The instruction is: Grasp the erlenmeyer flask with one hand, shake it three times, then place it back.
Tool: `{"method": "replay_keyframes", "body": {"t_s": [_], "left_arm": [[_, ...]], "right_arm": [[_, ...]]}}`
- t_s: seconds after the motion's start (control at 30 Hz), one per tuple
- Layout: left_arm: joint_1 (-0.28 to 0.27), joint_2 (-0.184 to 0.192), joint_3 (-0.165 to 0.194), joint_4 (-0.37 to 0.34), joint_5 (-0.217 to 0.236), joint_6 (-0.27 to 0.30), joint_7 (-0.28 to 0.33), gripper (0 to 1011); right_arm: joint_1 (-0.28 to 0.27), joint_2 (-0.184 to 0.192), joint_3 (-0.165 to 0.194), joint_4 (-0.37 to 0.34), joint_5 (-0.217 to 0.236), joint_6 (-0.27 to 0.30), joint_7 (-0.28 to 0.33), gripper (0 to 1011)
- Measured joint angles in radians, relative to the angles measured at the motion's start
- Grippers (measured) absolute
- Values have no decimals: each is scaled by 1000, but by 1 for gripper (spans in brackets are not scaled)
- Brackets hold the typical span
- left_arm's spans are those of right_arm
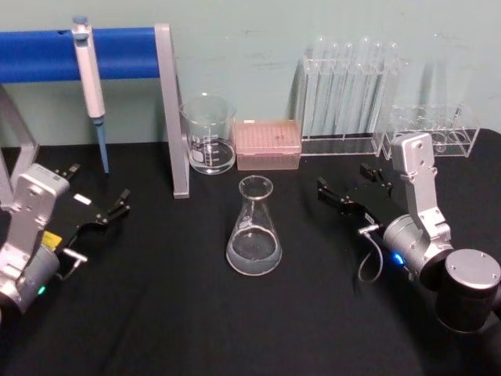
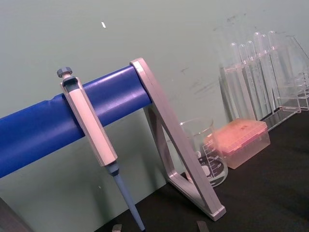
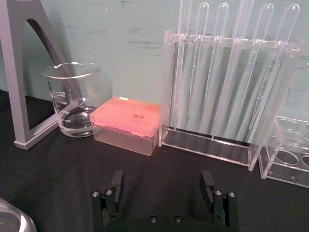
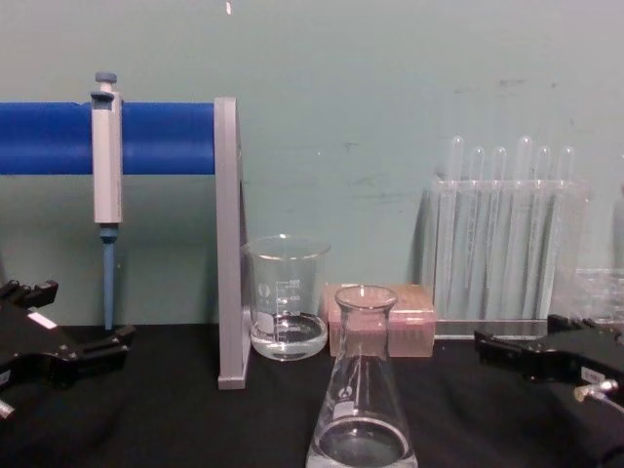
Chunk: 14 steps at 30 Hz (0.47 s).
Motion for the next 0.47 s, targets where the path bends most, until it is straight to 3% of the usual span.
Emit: {"method": "replay_keyframes", "body": {"t_s": [0.47], "left_arm": [[0,0,0,0,0,0,0,1001]], "right_arm": [[0,0,0,0,0,0,0,1002]]}}
